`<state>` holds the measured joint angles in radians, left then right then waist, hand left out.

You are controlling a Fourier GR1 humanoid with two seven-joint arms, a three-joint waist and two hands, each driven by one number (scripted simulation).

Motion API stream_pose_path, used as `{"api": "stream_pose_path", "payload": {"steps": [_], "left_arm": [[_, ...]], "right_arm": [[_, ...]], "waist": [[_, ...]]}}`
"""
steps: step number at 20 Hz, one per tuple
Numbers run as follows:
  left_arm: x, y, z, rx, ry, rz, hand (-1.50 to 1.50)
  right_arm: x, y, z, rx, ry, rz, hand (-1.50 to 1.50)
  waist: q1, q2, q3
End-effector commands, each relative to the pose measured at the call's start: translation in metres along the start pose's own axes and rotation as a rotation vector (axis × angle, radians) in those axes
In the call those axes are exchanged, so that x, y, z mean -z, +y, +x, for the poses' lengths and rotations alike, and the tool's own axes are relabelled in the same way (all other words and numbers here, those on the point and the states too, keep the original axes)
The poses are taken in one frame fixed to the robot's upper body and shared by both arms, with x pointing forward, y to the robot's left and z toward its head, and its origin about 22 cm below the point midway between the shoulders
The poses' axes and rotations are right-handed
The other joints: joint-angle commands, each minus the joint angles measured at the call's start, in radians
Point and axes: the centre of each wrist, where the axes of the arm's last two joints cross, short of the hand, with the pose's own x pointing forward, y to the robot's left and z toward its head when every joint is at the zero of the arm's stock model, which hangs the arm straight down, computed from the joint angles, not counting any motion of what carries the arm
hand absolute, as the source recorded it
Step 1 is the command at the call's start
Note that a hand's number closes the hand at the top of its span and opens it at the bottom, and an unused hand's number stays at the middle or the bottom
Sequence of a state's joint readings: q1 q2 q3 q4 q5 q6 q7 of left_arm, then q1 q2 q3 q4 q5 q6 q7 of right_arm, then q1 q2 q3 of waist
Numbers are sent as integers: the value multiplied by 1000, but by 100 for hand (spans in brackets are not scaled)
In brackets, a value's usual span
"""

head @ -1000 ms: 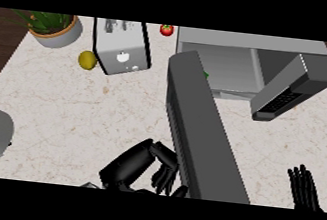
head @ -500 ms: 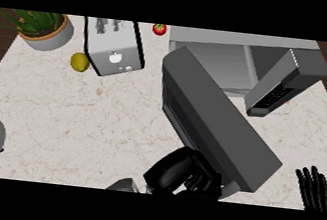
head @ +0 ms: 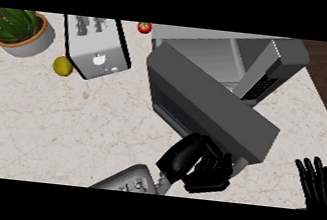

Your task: Pick up the milk, place it into the microwave and close the microwave

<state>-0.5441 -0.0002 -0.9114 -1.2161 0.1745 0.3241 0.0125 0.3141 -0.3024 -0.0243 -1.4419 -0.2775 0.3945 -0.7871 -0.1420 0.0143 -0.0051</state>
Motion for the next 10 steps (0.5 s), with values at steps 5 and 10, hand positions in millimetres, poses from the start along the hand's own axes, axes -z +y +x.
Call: {"api": "stream_pose_path", "payload": {"steps": [5,10], "left_arm": [[23,19,6,-85,-68,159,-150],[40,39,13,-77,-76,315,150]], "right_arm": [[26,5,23,61,-76,128,-150],[31,13,32,105,-74,162,-150]], "waist": [[-71,22,-2],[-101,27,-1]]}}
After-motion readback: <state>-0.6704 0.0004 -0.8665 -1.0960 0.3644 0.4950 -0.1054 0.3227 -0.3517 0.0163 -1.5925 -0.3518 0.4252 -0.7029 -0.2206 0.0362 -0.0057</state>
